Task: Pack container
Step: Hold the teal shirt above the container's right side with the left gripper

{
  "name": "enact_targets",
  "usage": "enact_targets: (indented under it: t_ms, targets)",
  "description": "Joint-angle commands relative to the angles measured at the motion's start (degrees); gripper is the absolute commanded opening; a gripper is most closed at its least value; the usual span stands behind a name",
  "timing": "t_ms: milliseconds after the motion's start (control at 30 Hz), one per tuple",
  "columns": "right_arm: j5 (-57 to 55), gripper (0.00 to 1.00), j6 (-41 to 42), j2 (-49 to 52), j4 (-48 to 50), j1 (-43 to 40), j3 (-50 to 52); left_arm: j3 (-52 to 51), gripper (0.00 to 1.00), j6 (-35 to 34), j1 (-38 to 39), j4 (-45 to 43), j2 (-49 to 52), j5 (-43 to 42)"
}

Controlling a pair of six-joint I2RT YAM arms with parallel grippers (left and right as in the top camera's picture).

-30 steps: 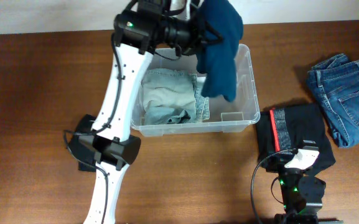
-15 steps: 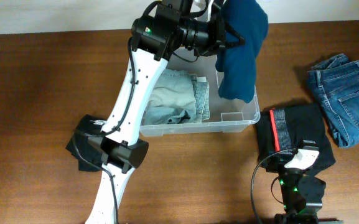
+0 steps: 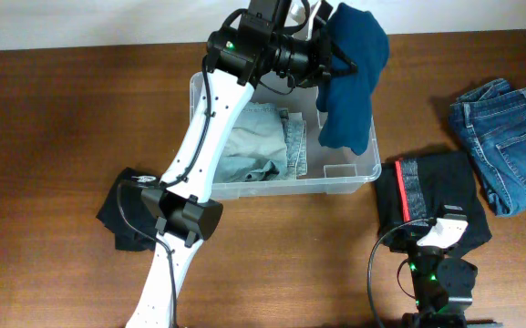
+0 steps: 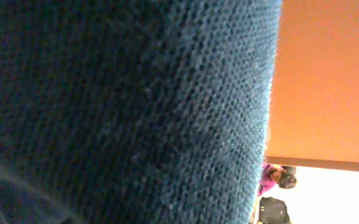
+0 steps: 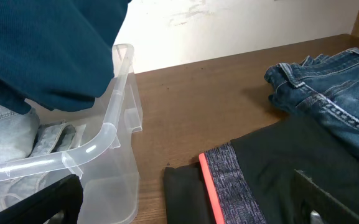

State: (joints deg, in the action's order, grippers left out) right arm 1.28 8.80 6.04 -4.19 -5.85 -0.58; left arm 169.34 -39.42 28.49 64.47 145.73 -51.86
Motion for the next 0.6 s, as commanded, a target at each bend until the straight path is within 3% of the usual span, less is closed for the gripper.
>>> enact_targets:
  t_ms: [0, 567]
  targets:
    - [-0.50, 0.99, -0.22, -0.44, -0.33, 0.31, 0.26, 0.96, 0.00, 1.55, -0.44, 0.24, -1.18, -1.27]
    - [-0.50, 0.99, -0.22, -0.44, -0.33, 0.31, 0.26, 1.27, 0.00, 1.49, -1.46, 9.14, 1.46, 7.37]
